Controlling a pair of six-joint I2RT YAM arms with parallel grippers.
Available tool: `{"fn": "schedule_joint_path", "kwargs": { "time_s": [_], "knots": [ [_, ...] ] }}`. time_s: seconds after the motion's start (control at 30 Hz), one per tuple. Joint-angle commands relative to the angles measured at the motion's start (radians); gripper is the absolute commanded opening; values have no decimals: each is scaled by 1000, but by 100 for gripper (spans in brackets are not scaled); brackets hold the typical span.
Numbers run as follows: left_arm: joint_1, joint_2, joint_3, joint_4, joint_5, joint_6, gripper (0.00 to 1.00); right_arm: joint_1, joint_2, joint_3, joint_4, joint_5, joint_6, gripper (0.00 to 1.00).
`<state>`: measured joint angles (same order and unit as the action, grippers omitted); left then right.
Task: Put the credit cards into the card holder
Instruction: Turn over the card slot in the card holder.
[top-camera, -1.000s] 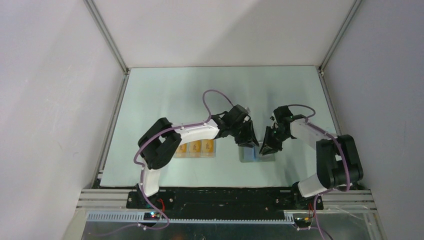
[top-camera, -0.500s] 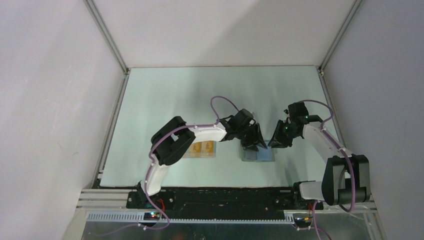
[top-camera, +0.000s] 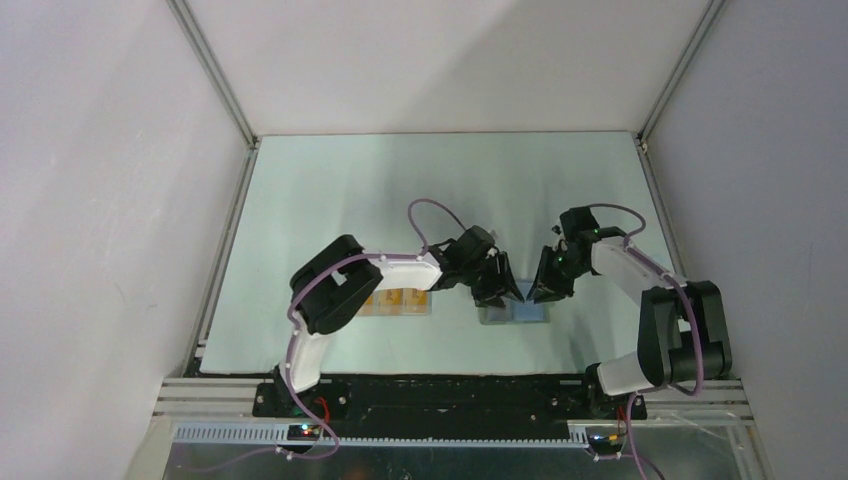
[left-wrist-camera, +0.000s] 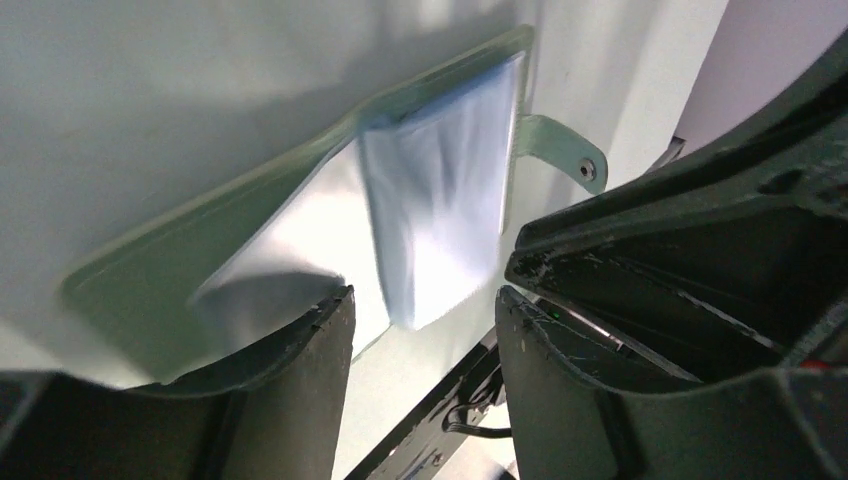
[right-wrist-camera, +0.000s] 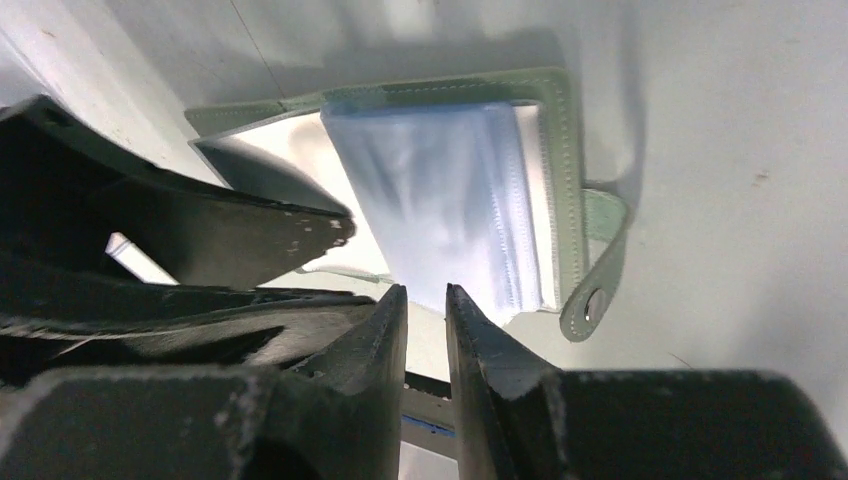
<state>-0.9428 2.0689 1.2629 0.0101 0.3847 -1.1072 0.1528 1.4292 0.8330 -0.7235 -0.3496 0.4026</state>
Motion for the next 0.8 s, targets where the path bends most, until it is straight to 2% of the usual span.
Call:
{"fn": "schedule_joint_path", "kwargs": {
  "time_s": [0.0, 0.13, 0.33, 0.4, 0.47, 0.5, 0.63, 0.77],
  "knots": [
    [26, -137, -76, 6, -85, 16, 60, 54, 32, 33, 44, -11, 16, 25],
    [27, -180, -85, -156, -176, 61, 60, 102, 48, 43, 60, 6, 36, 25],
    [23, -190, -74, -167, -170, 82, 60, 157, 83, 82, 57, 19, 48, 25],
    [27, -252, -68, -166, -184, 113, 61, 158, 69, 99, 50, 7, 50, 25],
    [36, -331, -78, -167, -203, 134, 63, 162, 50, 122, 38, -7, 48, 31],
    [47, -359, -94, -166, -209, 140, 65, 169, 44, 141, 33, -15, 47, 38],
    [114, -550, -202, -166, -223, 169, 68, 215, 21, 192, 40, -40, 56, 55],
    [228, -743, -355, -203, -205, 178, 63, 281, 67, 258, 56, -82, 90, 58]
  ]
}}
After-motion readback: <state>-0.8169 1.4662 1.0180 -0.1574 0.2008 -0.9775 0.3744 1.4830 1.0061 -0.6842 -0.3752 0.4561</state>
